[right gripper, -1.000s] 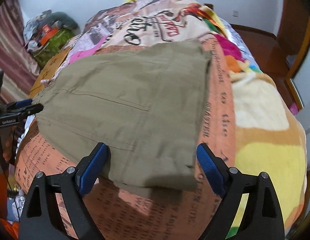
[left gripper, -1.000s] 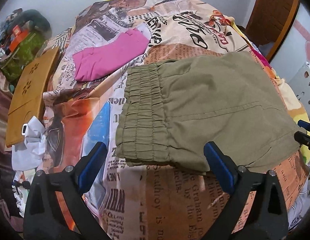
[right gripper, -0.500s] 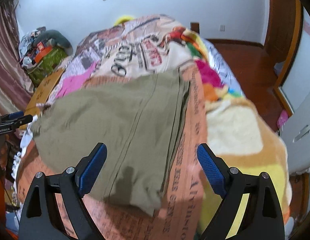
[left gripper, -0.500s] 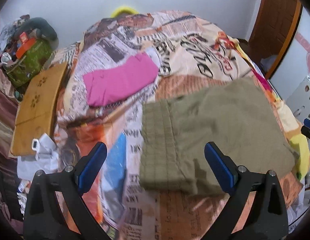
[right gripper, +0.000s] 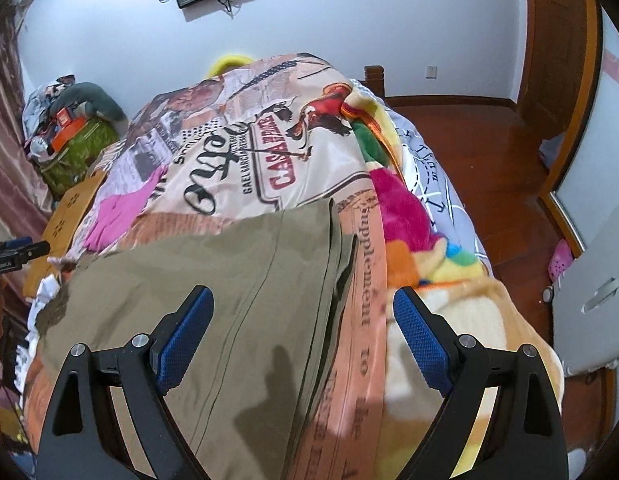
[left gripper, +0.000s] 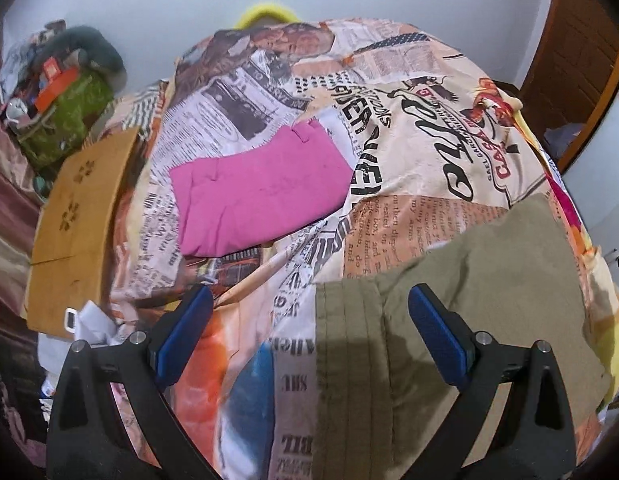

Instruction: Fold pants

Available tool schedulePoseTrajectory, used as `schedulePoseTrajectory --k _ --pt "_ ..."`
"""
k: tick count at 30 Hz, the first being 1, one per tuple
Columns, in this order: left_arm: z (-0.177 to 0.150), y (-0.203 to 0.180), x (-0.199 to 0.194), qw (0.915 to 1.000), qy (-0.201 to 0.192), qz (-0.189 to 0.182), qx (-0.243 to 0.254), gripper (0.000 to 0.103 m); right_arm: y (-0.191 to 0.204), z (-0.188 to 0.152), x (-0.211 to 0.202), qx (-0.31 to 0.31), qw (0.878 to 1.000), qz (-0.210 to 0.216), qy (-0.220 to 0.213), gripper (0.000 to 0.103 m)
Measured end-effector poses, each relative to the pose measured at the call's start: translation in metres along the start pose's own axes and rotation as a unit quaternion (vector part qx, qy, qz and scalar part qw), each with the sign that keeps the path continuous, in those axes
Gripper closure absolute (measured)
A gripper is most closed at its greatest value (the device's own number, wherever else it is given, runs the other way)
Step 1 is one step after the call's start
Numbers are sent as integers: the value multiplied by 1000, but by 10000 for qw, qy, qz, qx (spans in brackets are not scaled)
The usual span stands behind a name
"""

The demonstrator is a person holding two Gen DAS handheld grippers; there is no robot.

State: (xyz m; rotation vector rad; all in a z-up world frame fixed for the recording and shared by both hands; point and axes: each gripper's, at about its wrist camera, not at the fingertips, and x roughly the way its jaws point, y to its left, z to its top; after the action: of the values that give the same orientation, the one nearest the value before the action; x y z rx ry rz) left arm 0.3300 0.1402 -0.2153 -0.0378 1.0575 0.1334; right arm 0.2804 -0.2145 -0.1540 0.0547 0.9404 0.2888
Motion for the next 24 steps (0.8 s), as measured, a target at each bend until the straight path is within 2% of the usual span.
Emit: schedulePoseTrajectory --k 6,15,19,20,24 --pt "14 -5 31 9997 223 -33 47 4 -6 21 32 -164 9999 -42 -32 13" --pt "14 -7 73 9976 676 -79 93 4 -20 40 102 -25 9987 194 469 16" --pt "5 -7 87 9965 821 -73 157 4 -25 43 125 0 9974 357 625 33" --pt "3 -6 90 9964 833 -114 126 4 -25 43 129 -30 9972 405 624 39" --pt "-3 1 98 9958 856 -291 -157 1 -20 43 143 -270 9966 433 650 52"
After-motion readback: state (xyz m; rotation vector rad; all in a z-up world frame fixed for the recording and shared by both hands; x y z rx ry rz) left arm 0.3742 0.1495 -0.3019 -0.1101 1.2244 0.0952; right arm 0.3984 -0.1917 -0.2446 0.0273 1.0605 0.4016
